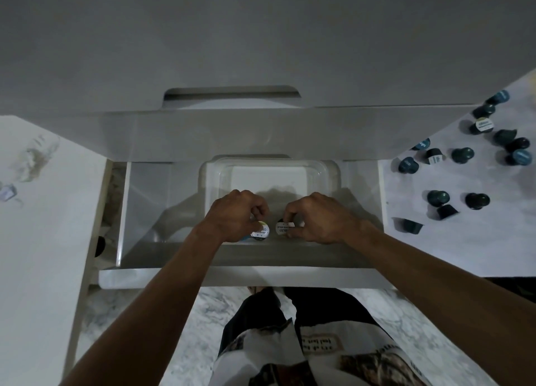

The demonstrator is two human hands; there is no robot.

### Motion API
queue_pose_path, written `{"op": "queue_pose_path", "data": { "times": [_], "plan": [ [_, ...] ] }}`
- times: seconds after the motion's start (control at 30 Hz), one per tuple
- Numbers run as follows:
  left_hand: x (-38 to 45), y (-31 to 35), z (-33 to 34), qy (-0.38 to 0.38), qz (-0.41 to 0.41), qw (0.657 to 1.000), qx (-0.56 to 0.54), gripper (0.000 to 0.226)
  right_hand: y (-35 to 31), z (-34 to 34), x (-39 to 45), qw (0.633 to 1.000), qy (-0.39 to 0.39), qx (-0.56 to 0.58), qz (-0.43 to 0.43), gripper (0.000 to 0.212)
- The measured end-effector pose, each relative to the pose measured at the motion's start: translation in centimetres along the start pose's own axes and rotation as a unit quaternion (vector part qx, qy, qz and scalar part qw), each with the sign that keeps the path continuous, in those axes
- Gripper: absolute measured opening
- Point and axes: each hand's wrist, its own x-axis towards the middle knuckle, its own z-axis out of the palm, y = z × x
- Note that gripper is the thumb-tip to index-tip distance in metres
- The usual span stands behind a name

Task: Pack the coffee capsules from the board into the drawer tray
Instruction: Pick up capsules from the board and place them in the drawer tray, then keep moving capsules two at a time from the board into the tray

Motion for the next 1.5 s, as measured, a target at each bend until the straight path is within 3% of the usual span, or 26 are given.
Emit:
{"op": "queue_pose_path", "data": {
  "times": [0.6, 0.93, 1.2, 1.5],
  "plan": [
    [-0.5, -0.3, 0.3, 0.018, 0.000, 0.998, -0.054, 0.028, -0.5, 0.6, -0.2, 0.999, 0.013, 0.038, 0.011, 0.012],
    [-1.0, 0.0, 0.1, 0.034, 0.007, 0.999, -0.033, 0.035, -0.6, 0.4, -0.9, 0.998, 0.051, 0.040, 0.018, 0.022],
    [-1.8, 2.0, -2.9, 0.106, 0.046, 0.993, -0.029, 0.028, -2.4, -2.1, -3.8, 0.961, 0.217, 0.169, 0.042, 0.036],
    [-2.3, 13.2, -2.8, 0.201, 0.160, 0.960, -0.110, 0.013, 0.6, -6.9, -13.3, 0.863, 0.432, 0.247, 0.080, 0.024]
  ]
}}
